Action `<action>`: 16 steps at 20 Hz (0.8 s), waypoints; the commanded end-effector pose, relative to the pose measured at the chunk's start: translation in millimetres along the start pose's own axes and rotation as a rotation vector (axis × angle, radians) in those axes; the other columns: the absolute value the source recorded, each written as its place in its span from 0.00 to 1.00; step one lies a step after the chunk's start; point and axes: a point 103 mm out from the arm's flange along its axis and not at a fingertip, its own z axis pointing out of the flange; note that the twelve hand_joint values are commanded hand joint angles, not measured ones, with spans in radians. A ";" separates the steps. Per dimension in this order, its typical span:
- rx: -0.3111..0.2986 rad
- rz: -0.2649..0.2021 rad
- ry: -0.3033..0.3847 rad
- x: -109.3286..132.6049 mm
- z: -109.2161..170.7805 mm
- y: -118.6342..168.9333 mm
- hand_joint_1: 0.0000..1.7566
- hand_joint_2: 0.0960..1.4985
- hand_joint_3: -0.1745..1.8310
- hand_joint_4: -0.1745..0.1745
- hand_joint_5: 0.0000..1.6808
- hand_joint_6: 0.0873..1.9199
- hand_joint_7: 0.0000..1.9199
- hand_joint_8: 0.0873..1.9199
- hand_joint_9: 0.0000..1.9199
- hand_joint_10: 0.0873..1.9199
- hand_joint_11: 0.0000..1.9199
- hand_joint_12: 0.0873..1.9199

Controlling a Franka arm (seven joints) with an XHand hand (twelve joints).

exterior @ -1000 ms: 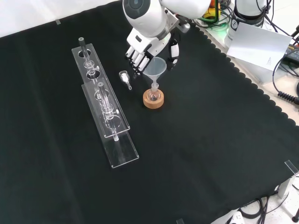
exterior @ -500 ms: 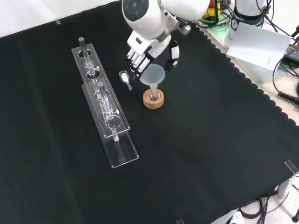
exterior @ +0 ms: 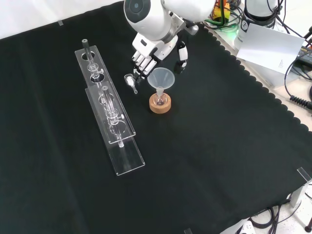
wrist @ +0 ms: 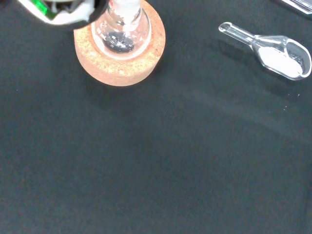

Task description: Place the funnel on the round-bottom flask.

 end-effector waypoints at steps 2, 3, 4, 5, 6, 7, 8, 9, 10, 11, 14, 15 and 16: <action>-0.044 0.010 -0.010 -1.9 1.1 -3.7 0.44 0.35 0.39 0.39 0.00 0.00 0.00 0.00 0.00 0.33 0.01 0.73; -0.050 0.011 -0.012 -1.8 1.3 -4.0 0.44 0.36 0.38 0.39 0.00 0.00 0.00 0.00 0.00 0.32 0.01 0.73; -0.053 0.012 -0.012 -1.8 1.5 -4.3 0.44 0.36 0.38 0.39 0.00 0.00 0.00 0.00 0.00 0.31 0.00 0.73; -0.055 0.014 -0.011 -1.8 1.6 -4.7 0.44 0.36 0.38 0.39 0.00 0.00 0.00 0.00 0.00 0.30 0.00 0.73; -0.061 0.015 -0.009 -2.6 1.7 -5.1 0.44 0.36 0.38 0.39 0.00 0.00 0.00 0.00 0.00 0.30 0.00 0.73; -0.062 0.015 -0.007 -3.3 1.5 -5.7 0.43 0.36 0.38 0.39 0.00 0.00 0.00 0.00 0.00 0.30 0.00 0.73; -0.063 0.018 -0.003 -4.9 2.0 -6.2 0.43 0.36 0.38 0.39 0.00 0.00 0.00 0.00 0.00 0.30 0.00 0.73; -0.064 0.019 0.001 -6.6 2.4 -6.7 0.43 0.36 0.38 0.39 0.00 0.00 0.00 0.00 0.00 0.30 0.00 0.73; -0.067 0.021 0.008 -8.9 2.7 -7.5 0.43 0.36 0.38 0.38 0.00 0.00 0.00 0.00 0.00 0.30 0.00 0.73; -0.071 0.022 0.020 -11.0 2.9 -8.5 0.43 0.36 0.38 0.38 0.00 0.00 0.00 0.00 0.00 0.29 0.00 0.73; -0.085 0.028 0.047 -16.9 3.0 -11.6 0.43 0.36 0.38 0.38 0.00 0.00 0.00 0.00 0.00 0.29 0.00 0.73; -0.091 0.029 0.055 -17.9 2.9 -13.1 0.43 0.36 0.38 0.38 0.00 0.00 0.00 0.00 0.00 0.29 0.00 0.73; -0.096 0.030 0.065 -19.7 3.1 -14.8 0.43 0.36 0.38 0.38 0.00 0.00 0.00 0.00 0.00 0.29 0.00 0.73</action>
